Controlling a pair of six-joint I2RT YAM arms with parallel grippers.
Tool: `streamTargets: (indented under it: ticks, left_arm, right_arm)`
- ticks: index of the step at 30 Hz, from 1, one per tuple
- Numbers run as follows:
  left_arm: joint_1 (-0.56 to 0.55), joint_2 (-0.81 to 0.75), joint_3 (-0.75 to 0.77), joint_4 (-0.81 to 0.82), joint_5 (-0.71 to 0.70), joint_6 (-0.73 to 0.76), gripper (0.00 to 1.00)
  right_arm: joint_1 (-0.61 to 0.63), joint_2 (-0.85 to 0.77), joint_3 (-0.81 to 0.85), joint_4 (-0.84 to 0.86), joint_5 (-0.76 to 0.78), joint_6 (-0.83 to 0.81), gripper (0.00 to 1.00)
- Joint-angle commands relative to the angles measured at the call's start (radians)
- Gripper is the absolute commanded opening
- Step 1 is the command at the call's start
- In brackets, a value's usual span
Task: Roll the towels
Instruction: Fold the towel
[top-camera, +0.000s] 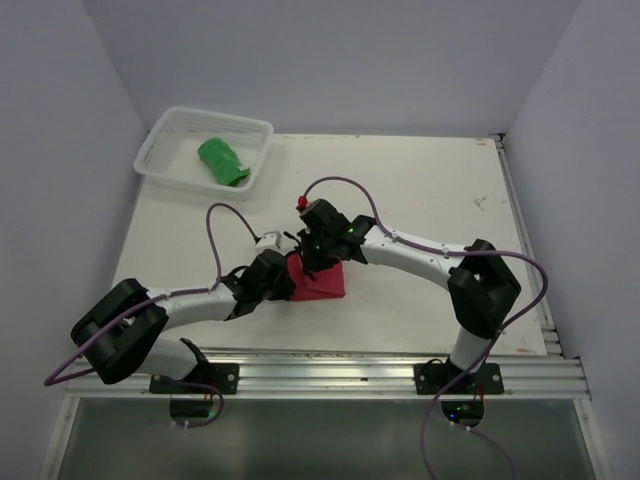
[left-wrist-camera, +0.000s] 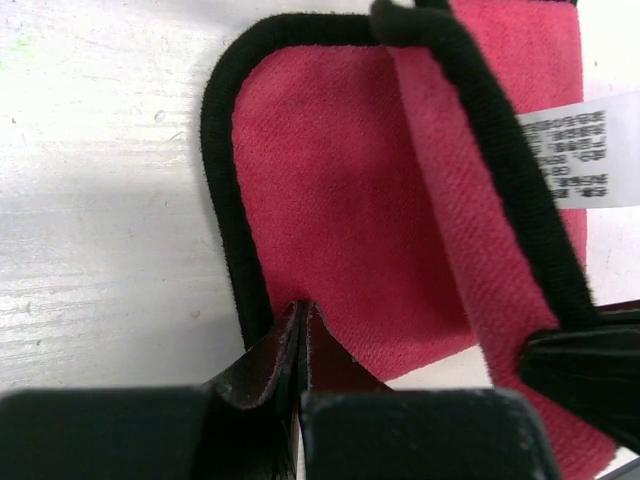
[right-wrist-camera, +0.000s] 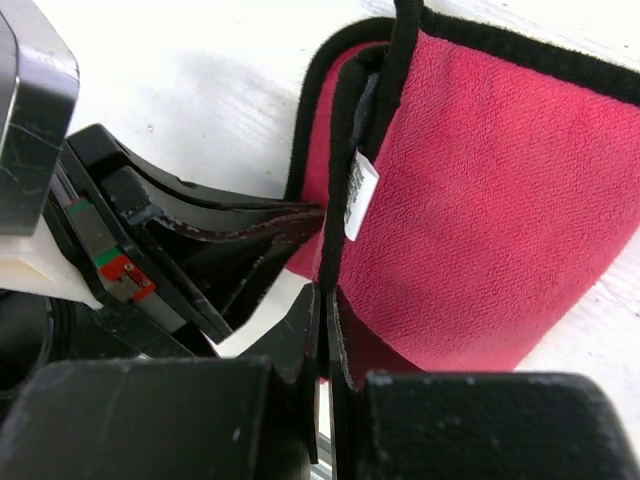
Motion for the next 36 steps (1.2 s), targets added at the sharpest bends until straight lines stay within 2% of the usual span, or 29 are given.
streamTargets:
  ticks: [1,11,18,21,26,36]
  left_arm:
    - [-0.007,0.006,-0.027,0.04,0.007,-0.025,0.0]
    - [-0.007,-0.028,-0.042,0.04,0.011,-0.028,0.0]
    - [-0.007,-0.193,-0.048,-0.034,-0.036,0.004,0.0]
    - [-0.007,-0.216,-0.048,-0.081,-0.056,0.0,0.0]
    - [-0.007,-0.181,-0.082,-0.086,-0.055,-0.023,0.0]
    - [-0.007,-0.094,-0.157,0.034,0.005,-0.061,0.0]
  right_arm:
    - [0.011,0.012,0.003,0.077,-0.062,0.049,0.0]
    - [0.014,0.072,-0.038,0.128,-0.062,0.065,0.0]
    - [0.014,0.102,-0.046,0.141,-0.053,0.058,0.0]
    - [0.014,0.111,-0.043,0.146,-0.056,0.057,0.0]
    - [0.014,0.115,-0.032,0.151,-0.064,0.062,0.0]
    - [0.016,0.125,-0.02,0.158,-0.085,0.069,0.0]
